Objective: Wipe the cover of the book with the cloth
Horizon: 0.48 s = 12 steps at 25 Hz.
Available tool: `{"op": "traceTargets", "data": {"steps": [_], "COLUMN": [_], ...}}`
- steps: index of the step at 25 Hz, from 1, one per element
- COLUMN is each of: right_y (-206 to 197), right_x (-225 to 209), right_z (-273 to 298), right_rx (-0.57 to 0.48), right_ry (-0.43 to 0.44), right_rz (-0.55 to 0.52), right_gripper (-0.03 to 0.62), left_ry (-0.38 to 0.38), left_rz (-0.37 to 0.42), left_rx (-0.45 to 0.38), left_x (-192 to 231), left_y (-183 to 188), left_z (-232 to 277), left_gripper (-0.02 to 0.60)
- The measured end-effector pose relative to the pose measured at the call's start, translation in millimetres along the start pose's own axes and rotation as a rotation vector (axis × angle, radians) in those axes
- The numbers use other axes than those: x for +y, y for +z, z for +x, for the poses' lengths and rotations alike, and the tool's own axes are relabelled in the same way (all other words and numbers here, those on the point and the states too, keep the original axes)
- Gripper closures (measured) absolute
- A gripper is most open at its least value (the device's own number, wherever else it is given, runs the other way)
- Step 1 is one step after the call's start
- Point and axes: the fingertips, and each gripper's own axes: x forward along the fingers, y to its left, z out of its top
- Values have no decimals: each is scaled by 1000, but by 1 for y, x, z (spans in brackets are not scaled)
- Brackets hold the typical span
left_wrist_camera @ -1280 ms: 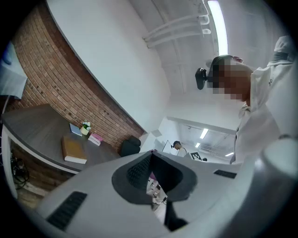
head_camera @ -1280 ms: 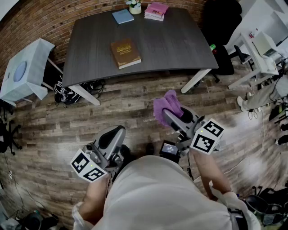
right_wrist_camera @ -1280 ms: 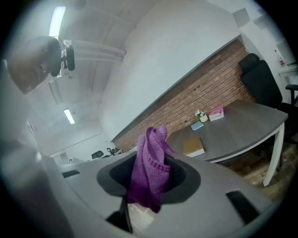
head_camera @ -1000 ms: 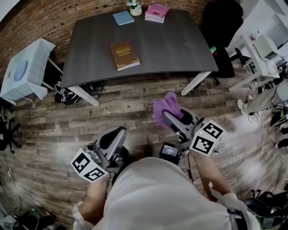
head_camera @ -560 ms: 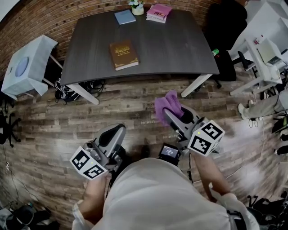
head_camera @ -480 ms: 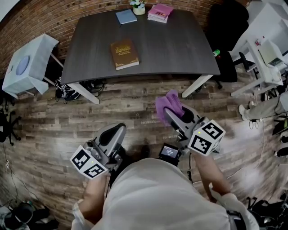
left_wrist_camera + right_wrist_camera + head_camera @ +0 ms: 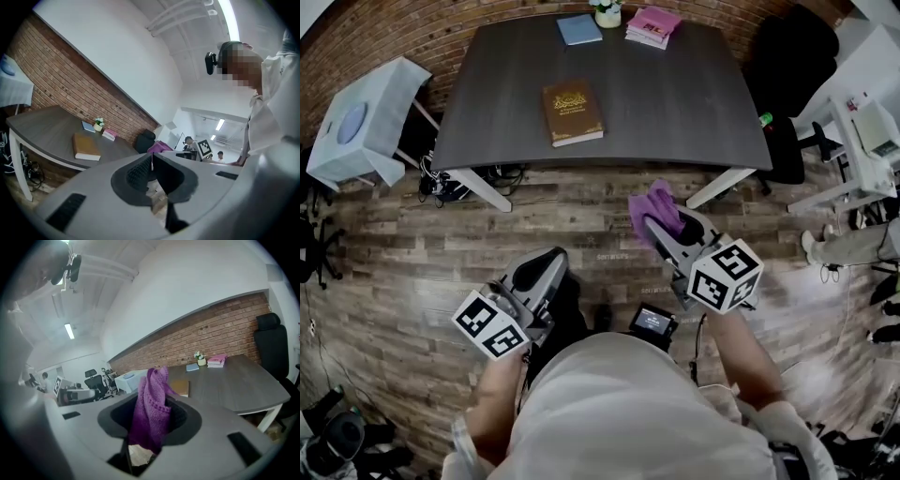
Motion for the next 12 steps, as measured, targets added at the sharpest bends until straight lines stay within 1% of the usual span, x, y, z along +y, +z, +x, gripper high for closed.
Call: {"op": "traceTargets", "data": {"steps": [4, 6, 7, 10, 12], "right_y": [4, 8, 10, 18, 25], "right_x": [-16, -24, -28, -40, -47], "right_z": [32, 51, 61, 92, 112], "right_rx": [26, 38, 45, 70, 85], "right_ry": [-23, -36, -41, -59, -71], "right_rz": [-10, -2, 2, -12, -27], "right_gripper": [453, 453, 453, 453, 453], "left_ry": [5, 12, 16, 30, 24], "left_rz": [-6, -5, -5, 2, 5], "left_rx": [33, 56, 68, 109, 136], "left_x": [42, 68, 80, 119, 142], "left_y": [1, 4, 6, 14, 19], "left_z": [14, 22, 27, 42, 52], "left_gripper": [569, 557, 544, 478, 469]}}
